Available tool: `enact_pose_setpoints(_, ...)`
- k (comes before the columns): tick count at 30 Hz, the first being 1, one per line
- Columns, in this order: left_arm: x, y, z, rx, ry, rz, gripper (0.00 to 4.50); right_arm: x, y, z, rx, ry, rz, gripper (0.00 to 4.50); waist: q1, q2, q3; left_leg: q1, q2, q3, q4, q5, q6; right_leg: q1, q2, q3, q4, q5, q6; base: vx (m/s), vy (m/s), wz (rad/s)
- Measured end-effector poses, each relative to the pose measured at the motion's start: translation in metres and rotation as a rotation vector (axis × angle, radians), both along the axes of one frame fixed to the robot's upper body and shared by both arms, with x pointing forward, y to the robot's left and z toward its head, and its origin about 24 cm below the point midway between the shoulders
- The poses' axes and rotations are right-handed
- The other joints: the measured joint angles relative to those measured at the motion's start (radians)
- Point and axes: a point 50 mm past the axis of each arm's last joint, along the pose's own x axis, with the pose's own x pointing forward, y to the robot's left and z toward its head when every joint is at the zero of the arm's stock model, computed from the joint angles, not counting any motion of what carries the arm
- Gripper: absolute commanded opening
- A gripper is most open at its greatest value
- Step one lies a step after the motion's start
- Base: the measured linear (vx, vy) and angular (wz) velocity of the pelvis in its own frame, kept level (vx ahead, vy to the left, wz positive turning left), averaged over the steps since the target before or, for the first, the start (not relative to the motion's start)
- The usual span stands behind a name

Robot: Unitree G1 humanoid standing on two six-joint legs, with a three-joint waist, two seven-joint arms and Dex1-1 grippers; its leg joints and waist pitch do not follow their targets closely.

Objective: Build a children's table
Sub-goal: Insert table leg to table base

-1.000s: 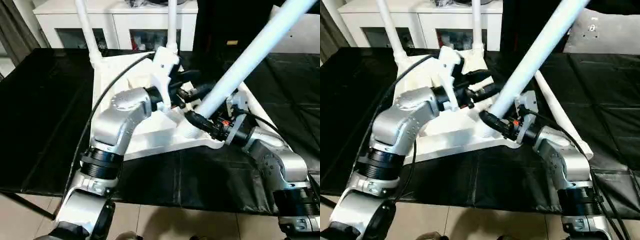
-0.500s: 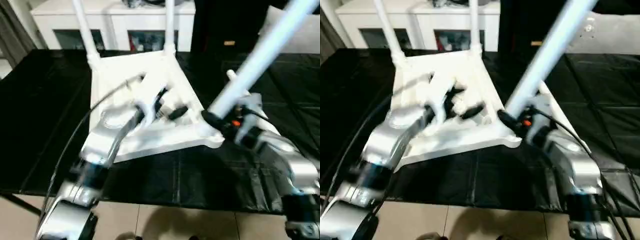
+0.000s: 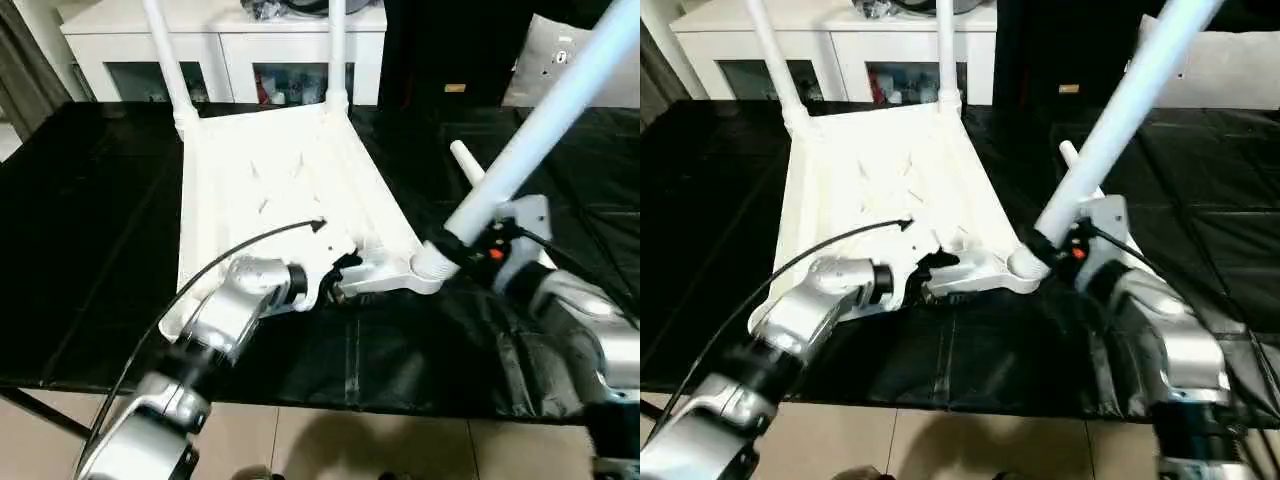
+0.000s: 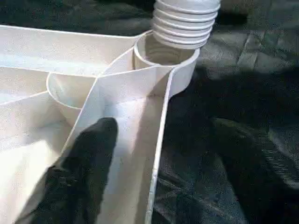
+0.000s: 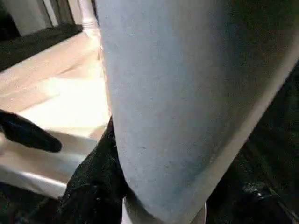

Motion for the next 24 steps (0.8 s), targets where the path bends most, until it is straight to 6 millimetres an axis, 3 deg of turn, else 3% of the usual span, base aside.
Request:
enact_pose_setpoints(7,0.0018,-0.0001,-0.0092,0.032,0.039,-0.018,2.8,-0.0008,-0.0014,0.0027,0.008,-0.01,0.007,1.87,0.001,0.0,0.0,0.0,0.0,0.0,0.0,0.0,0.001,0.0,0.0,0.0,0.0,0.004,-0.005,0.0,0.0,0.0)
enact_pose_setpoints(24,0.0086,-0.0012,-0.0101,0.073,0.029,-0.037,1.43,-0.0011,0.0008,0.0062,0.005,-0.027,0.021,1.87,0.004,0.0,0.0,0.0,0.0,0.0,0.001,0.0,0.001,0.0,0.0,0.0,0.0,0.004,-0.005,0.0,0.0,0.0)
